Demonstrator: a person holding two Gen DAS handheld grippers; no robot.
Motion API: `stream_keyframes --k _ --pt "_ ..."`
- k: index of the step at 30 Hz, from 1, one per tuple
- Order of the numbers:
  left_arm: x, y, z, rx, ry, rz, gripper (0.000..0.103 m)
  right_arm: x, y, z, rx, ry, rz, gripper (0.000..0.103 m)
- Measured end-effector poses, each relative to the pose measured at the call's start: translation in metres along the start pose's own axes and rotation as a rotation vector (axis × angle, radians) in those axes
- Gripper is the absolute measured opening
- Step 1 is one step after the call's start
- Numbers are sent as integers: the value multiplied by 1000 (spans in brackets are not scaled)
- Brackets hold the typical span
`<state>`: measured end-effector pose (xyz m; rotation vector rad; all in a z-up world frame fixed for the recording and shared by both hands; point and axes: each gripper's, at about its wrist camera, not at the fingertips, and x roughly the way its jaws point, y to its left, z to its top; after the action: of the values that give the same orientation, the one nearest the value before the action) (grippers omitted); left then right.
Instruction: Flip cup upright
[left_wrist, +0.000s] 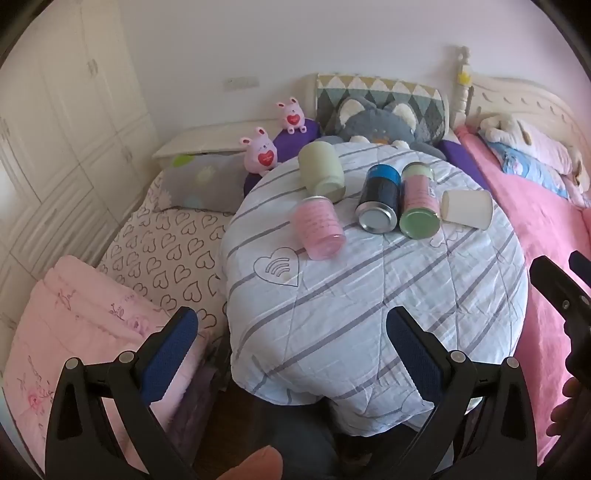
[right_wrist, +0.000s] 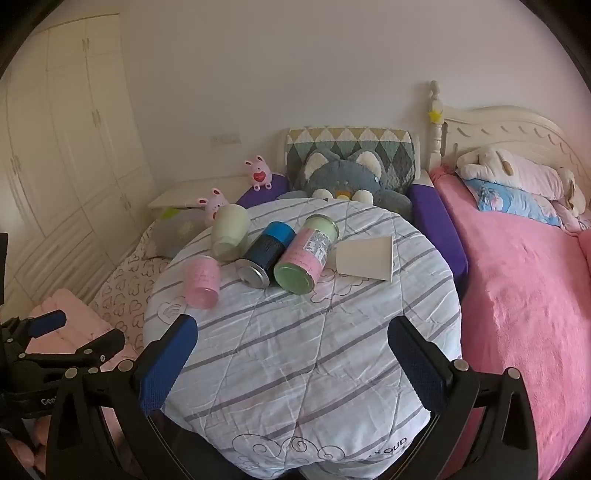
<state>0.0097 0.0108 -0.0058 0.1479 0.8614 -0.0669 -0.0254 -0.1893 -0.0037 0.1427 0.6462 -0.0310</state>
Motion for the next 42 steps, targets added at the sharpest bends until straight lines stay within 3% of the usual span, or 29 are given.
stream_keyframes --k 18,26,33,42 --pt "0 3 -1 -11 -2 1 103 12 0 2 -13 25 1 103" --pt "17 16 8 -29 11 -5 103 27 13 8 -52 52 4 103" --pt "50 32 31 -55 25 12 103 67 37 35 -108 81 16 103" --pt "118 63 78 -108 47 85 103 162 69 84 -148 172 45 103"
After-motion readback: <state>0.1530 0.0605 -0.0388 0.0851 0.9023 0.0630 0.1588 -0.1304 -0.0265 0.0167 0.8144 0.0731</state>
